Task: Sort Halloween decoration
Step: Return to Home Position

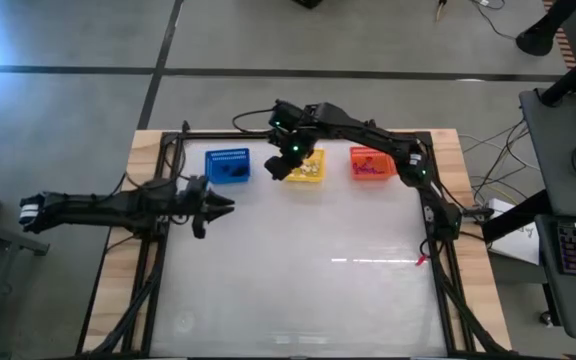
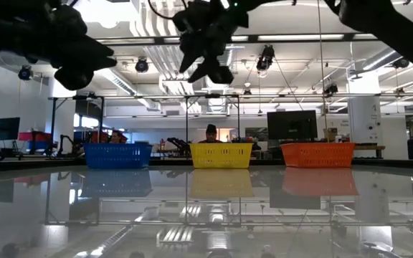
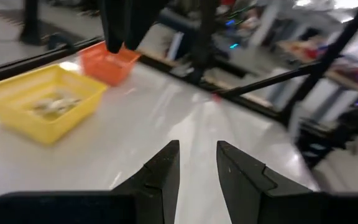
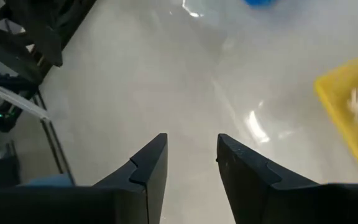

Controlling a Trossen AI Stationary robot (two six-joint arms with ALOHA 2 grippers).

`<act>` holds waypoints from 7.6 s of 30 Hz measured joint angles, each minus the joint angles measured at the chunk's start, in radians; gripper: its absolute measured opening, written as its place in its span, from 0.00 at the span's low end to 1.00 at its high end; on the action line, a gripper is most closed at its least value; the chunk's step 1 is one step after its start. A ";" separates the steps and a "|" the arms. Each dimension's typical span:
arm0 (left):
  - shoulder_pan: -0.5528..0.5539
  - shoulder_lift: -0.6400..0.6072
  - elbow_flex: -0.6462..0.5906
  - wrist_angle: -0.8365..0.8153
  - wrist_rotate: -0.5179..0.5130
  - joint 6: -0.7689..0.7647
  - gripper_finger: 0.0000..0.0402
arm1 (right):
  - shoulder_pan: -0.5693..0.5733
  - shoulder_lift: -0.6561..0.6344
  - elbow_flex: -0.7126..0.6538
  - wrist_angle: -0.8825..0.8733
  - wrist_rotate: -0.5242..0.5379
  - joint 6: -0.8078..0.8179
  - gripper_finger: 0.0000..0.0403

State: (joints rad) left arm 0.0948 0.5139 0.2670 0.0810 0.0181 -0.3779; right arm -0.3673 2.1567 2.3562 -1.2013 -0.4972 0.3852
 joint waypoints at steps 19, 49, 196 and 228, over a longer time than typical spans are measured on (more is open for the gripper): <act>0.000 -0.292 -0.212 0.070 0.323 0.072 0.22 | 0.220 -0.346 0.000 0.087 0.000 0.193 0.32; 0.000 -0.270 -0.252 -0.063 -0.113 0.158 0.19 | 0.891 -0.495 0.000 0.258 0.403 -0.189 0.32; -0.002 -0.293 -0.216 -0.105 -0.052 -0.181 0.19 | 1.174 -2.062 -2.344 1.207 0.494 -0.422 0.32; -0.001 -0.246 -0.212 -0.104 -0.052 -0.181 0.19 | 1.174 -2.062 -2.344 1.207 0.496 -0.422 0.32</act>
State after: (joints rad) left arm 0.0937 0.2680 0.0551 -0.0227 -0.0339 -0.5591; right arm 0.8070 0.0944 0.0124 0.0055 -0.0010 -0.0364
